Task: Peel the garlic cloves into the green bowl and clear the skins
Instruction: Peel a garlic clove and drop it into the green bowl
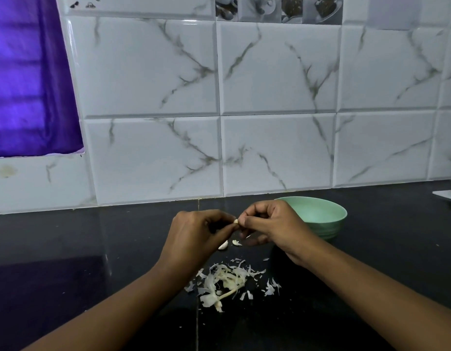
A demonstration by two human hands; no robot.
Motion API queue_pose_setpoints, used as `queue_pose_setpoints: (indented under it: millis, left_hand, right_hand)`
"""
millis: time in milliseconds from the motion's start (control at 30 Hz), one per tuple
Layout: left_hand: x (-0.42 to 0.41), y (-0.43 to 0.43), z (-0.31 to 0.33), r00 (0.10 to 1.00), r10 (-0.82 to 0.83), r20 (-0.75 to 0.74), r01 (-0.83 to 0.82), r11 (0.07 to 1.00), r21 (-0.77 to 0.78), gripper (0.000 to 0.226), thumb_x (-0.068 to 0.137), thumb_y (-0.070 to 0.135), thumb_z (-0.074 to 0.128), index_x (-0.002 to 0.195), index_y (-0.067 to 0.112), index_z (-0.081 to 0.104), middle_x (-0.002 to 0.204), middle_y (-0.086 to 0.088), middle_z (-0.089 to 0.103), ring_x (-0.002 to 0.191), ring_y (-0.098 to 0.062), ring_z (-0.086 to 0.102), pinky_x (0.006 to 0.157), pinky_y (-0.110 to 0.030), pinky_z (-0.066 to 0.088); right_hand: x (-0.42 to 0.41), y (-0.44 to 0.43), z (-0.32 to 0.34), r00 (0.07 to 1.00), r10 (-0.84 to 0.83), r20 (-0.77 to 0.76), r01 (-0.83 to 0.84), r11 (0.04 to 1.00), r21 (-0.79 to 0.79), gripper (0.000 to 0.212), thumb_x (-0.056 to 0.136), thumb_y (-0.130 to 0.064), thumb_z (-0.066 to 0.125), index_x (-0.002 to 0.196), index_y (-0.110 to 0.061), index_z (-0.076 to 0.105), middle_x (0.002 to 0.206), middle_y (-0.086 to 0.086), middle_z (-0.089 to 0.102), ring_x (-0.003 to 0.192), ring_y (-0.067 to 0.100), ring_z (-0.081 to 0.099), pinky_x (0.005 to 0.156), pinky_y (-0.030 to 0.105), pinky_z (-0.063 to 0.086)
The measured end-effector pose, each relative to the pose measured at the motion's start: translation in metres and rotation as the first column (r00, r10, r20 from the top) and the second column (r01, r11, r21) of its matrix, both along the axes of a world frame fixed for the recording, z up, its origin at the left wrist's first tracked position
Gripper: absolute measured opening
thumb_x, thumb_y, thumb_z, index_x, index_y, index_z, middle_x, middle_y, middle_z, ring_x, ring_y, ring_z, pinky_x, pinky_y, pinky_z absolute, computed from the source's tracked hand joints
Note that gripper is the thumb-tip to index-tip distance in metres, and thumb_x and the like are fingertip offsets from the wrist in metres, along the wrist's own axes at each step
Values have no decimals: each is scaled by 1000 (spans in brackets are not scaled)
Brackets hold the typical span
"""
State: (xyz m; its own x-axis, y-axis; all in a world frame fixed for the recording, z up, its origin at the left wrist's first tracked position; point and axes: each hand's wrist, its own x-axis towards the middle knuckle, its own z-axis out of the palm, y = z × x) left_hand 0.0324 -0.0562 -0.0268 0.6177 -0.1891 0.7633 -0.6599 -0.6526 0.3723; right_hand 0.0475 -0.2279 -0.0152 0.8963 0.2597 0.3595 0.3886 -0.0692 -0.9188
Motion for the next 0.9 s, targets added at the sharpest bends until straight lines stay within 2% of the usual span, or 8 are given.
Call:
queue_pose_setpoints:
  millis: [200,300,400,467,533,667,767,900]
  left_hand:
    - [1,-3,-1,999,26,-33,-28,998,-58,14,78,21,77,92,25,78,77,14,74,69,9,66,64,-8,50]
    - [1,-6,-1,998,8,-59,-15,992,-122,14,78,18,77,91,25,77,76,15,74,68,8,67,66,-13,54]
    - [-3,-10,0,993,-11,-119,-15,976,-217,10,78,20,77,83,28,76,69,13,73,61,0,68,61,-17,55]
    - [-5,-12,1,988,-22,-151,-18,966,-259,13,78,19,77,76,32,74,66,10,72,58,-5,68,58,-18,54]
    - [-6,-14,1,985,-26,-173,-24,959,-283,11,79,19,76,74,29,74,63,8,71,56,-9,68,56,-19,53]
    - [-6,-15,1,978,-45,-203,-18,954,-300,6,79,19,76,75,25,76,60,4,70,56,-13,68,53,-18,51]
    - [-7,-15,1,976,-54,-212,-11,955,-297,6,79,19,76,77,25,77,59,3,70,57,-14,68,52,-18,51]
    - [-6,-15,1,970,-86,-227,10,948,-318,8,79,17,75,79,25,77,61,1,71,60,-18,69,58,-26,55]
  right_hand:
    - [-2,0,0,999,-38,34,38,999,3,8,81,-4,71,73,-7,70,67,6,68,64,13,66,56,23,54]
    - [-2,1,-1,992,-87,91,88,996,-10,9,81,-7,71,73,-10,71,69,9,70,68,19,69,59,25,55]
    - [0,2,-3,969,-144,200,161,985,-69,12,82,-10,70,72,-14,72,68,8,71,69,22,71,62,30,58]
    - [1,2,-4,898,-222,380,297,942,-153,10,80,-12,71,71,-16,72,65,1,71,65,15,69,65,32,58]
    - [0,5,-5,799,-261,542,419,887,-191,8,78,-15,71,71,-17,73,64,-5,69,62,9,66,62,28,55]
    - [0,10,-7,657,-270,704,544,816,-196,11,72,-25,62,67,-17,69,64,-7,65,59,8,58,57,27,49]
    - [2,10,-8,633,-275,723,572,795,-199,12,69,-26,60,64,-17,66,61,-9,61,55,5,54,55,25,46]
    - [2,9,-6,667,-298,683,543,822,-172,8,69,-23,65,63,-18,66,54,-18,50,56,0,54,53,8,35]
